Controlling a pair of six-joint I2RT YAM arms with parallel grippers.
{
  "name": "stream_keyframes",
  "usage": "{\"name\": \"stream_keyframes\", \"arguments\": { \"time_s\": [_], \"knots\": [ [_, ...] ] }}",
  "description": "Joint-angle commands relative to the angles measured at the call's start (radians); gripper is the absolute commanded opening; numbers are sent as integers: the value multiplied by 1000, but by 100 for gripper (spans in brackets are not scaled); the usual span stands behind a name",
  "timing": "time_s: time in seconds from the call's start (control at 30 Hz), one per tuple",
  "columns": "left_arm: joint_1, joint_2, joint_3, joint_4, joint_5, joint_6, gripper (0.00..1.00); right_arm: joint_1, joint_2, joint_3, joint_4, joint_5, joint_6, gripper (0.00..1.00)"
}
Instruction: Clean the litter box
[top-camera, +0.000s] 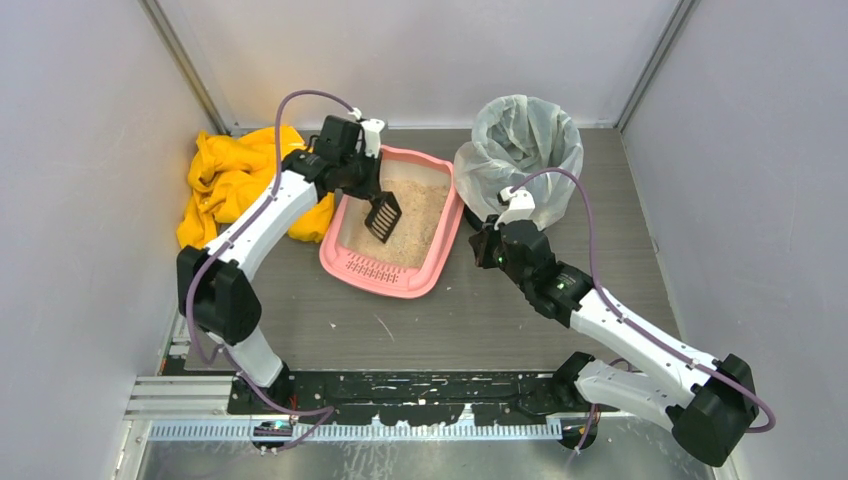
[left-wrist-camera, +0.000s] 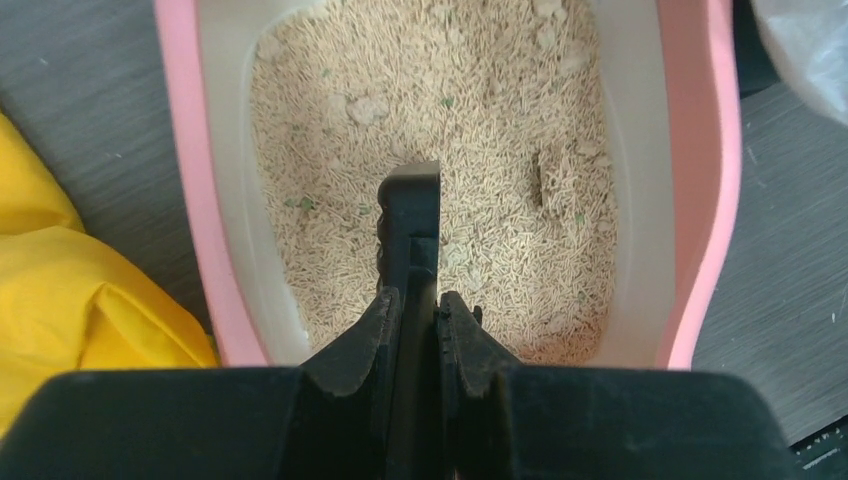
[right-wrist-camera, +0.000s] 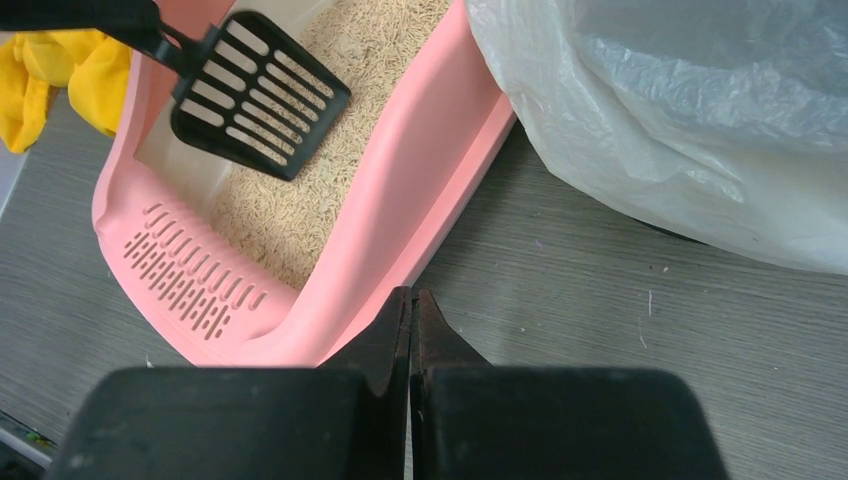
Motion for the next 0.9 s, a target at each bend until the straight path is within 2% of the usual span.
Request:
{"name": "stream_keyframes", "arguments": {
  "time_s": [0.0,0.27,0.7,0.87],
  "knots": [
    [-5,39,27,-20,56,-6,0,-3,-16,26,59,1,14,1],
    [-6,118,35,5,208,-128,0,-6,-30,16,53,10,15,1],
    [-4,176,-16,75,344,-309,0,-9,-38,3,51,11,16,1],
    [12,169,-80,134,400,-362,0,-11,-33,0,56,6,18,1]
  ]
}}
